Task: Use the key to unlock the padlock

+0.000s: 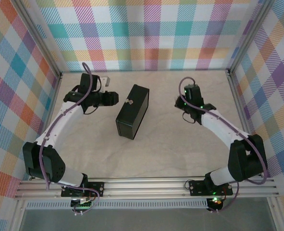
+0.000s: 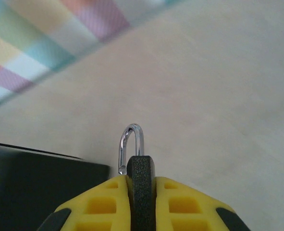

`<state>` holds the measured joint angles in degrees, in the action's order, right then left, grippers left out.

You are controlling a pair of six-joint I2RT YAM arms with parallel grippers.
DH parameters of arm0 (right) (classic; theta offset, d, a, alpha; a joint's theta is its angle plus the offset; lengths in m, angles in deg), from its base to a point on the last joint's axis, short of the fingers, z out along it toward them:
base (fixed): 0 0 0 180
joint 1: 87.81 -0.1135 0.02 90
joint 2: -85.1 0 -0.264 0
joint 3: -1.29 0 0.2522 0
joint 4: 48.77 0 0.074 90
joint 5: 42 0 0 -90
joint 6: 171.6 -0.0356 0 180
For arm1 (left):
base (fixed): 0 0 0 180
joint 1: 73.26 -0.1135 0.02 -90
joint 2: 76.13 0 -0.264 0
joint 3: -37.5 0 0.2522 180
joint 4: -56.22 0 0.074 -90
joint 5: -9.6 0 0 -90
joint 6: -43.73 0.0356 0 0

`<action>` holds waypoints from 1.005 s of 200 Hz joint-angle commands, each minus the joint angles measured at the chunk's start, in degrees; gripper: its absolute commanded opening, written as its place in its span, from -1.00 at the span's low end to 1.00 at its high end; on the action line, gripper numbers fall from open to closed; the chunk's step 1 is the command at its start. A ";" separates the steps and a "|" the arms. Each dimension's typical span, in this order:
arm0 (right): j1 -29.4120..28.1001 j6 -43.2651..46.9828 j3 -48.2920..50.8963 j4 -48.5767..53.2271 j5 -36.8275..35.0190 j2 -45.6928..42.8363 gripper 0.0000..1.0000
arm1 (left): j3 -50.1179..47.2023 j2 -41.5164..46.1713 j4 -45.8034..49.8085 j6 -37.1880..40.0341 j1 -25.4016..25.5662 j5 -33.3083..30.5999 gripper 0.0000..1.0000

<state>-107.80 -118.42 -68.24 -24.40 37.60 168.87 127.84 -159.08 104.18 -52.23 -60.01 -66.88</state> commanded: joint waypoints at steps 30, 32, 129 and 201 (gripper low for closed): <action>0.54 3.45 5.83 -3.07 5.10 8.26 -0.56 | -0.41 6.09 -6.45 -3.42 -6.91 -3.08 1.00; 0.56 3.54 5.84 -3.19 5.29 8.48 -0.54 | -0.63 6.30 -6.71 -3.68 -7.12 -3.18 1.00; -6.62 6.59 -0.92 3.17 15.48 -0.89 0.70 | -7.67 3.59 5.52 -14.13 -8.05 7.56 1.00; -16.87 -6.70 -20.72 12.96 11.14 6.67 0.99 | -17.30 9.75 1.02 -17.69 -4.82 5.82 1.00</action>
<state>-124.65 -120.27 -83.08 -17.29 51.11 172.12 110.36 -149.99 106.23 -68.64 -64.88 -60.98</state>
